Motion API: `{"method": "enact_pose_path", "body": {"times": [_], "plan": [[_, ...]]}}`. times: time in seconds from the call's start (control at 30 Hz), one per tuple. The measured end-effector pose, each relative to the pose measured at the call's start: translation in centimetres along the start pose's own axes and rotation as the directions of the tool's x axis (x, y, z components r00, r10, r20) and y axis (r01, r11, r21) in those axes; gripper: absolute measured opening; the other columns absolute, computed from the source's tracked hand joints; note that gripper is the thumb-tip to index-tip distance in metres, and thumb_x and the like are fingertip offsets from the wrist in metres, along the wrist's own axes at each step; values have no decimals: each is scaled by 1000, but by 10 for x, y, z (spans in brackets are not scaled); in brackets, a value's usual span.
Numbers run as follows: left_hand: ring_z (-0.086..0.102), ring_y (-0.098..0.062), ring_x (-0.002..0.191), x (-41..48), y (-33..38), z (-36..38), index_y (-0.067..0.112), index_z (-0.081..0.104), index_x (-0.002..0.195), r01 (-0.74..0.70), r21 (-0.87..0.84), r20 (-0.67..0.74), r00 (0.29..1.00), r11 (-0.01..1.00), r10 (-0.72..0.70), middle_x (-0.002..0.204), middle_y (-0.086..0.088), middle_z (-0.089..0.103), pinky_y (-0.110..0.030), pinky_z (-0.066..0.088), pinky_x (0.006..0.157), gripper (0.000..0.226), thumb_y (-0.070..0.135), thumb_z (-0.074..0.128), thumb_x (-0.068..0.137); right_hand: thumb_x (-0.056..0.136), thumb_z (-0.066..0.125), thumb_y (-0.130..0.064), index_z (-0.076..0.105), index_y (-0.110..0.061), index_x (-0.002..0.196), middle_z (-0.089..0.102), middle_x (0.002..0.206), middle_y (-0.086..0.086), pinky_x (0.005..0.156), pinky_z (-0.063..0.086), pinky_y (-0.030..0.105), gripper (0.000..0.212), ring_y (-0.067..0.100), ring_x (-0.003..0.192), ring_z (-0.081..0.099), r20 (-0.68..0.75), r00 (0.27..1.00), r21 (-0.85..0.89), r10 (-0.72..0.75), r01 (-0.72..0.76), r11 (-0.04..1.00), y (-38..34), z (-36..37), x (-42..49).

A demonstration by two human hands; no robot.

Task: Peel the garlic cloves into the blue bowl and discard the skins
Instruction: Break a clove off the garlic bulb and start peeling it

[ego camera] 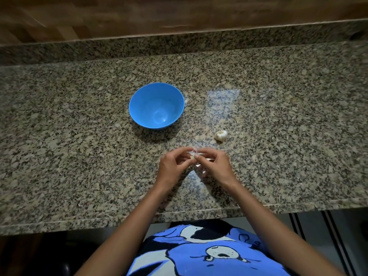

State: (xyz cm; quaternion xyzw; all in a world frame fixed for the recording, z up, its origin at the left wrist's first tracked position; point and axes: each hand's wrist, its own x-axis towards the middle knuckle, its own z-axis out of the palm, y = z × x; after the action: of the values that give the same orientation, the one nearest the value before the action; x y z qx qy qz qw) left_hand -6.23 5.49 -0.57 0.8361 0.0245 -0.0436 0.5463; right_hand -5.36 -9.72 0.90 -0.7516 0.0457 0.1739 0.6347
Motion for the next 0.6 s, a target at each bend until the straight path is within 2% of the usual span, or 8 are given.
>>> {"method": "enact_pose_path", "body": {"times": [0.1,0.27,0.43,0.5,0.6], "plan": [[67,-6,84,-1,1,-3,15,63,119,-117,139,26,993,983,114,96,-1,71,-12,53,76,42,12,73,78,83,67,-14,68,-28,80,71,78,-4,58,58,33,14,15,68,68,42,999,-81,-30,33,996,-2,-3,1],[67,-8,83,-4,4,-6,9,64,117,-288,261,75,958,921,278,99,-7,72,-18,55,78,38,11,71,81,82,67,-5,69,-14,81,71,77,8,48,52,23,9,21,64,65,115,993,-5,36,-36,999,-3,-9,4],[68,-9,83,-4,1,-6,9,68,109,-327,292,80,945,899,318,99,-5,72,-17,55,77,27,12,70,82,82,64,0,69,-7,83,69,83,19,54,55,25,9,24,70,67,109,992,48,60,-66,997,0,-6,6],[68,-11,83,-4,-1,-6,10,69,106,-336,292,86,942,896,325,97,-4,72,-22,57,73,25,13,71,82,82,63,3,69,-5,82,69,83,22,58,56,27,10,23,70,66,100,993,81,62,-71,994,1,-5,6],[69,-12,82,-5,-4,-4,8,70,104,-340,283,72,940,897,334,95,-5,72,-26,58,72,24,12,72,80,80,64,6,69,-5,80,69,78,16,64,57,26,12,20,68,65,72,994,124,82,-90,988,2,-2,7]]}}
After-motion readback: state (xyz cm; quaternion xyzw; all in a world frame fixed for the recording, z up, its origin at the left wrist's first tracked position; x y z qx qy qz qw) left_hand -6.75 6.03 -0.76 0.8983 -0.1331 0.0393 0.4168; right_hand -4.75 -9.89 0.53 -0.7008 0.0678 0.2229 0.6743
